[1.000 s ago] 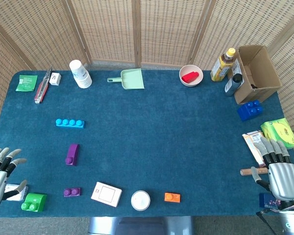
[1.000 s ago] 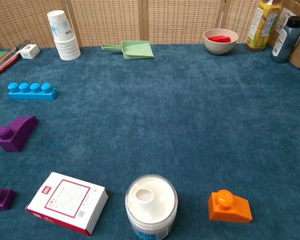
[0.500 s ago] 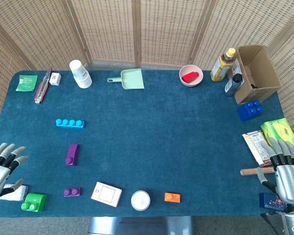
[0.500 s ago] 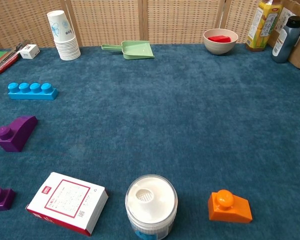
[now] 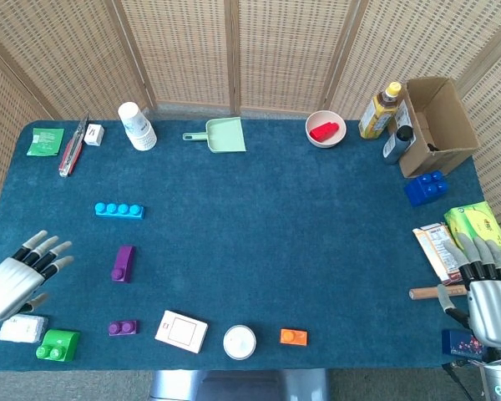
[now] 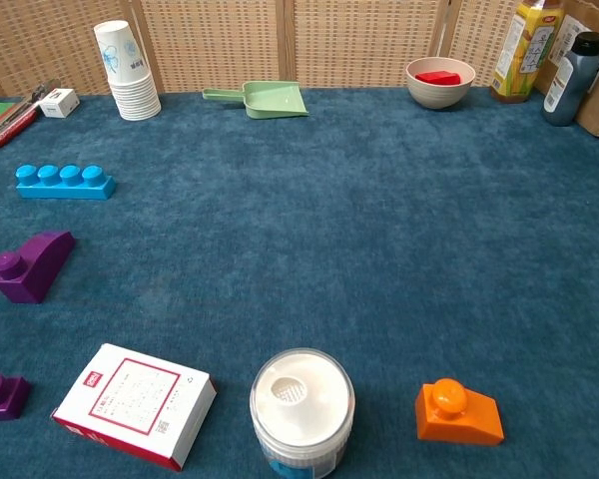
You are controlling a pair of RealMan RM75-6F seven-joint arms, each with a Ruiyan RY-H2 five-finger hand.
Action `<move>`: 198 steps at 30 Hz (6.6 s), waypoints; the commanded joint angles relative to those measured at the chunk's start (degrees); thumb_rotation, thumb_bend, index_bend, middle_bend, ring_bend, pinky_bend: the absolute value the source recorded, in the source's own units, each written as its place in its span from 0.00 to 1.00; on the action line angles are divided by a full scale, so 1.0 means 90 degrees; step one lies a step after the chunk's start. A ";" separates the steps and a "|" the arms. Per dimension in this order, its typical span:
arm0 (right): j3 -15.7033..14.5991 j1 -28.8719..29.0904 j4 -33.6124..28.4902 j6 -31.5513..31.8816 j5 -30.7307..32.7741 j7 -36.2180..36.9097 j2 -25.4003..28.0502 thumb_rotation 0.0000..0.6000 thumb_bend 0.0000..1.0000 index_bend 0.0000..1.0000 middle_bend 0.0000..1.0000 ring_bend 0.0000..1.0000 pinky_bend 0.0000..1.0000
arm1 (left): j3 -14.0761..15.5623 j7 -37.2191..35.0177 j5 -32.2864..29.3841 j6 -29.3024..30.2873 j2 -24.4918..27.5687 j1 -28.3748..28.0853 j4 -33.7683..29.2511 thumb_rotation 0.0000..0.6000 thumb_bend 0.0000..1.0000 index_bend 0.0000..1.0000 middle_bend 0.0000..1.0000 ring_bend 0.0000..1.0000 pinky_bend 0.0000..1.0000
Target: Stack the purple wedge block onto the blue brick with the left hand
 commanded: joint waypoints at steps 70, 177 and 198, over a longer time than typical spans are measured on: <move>0.0185 -0.0535 -0.0501 0.0463 0.0425 -0.0431 0.0388 0.97 0.38 0.16 0.09 0.00 0.02 | 0.1160 -0.2655 0.0214 0.0469 -0.3634 -0.2134 0.5269 1.00 0.30 0.64 0.29 0.12 0.00; 0.0142 -0.0149 0.0562 -0.0438 0.0790 0.1226 -0.0012 0.98 0.37 0.16 0.09 0.00 0.02 | -0.0877 0.2524 -0.7798 -0.4938 -0.1890 -0.4168 0.0546 1.00 0.30 0.68 0.36 0.21 0.00; 0.0126 -0.0265 0.0575 -0.0411 0.0858 0.1383 0.0072 0.98 0.37 0.16 0.09 0.00 0.03 | -0.0766 0.2671 -0.8605 -0.4898 -0.2226 -0.4430 0.0820 1.00 0.30 0.68 0.36 0.20 0.00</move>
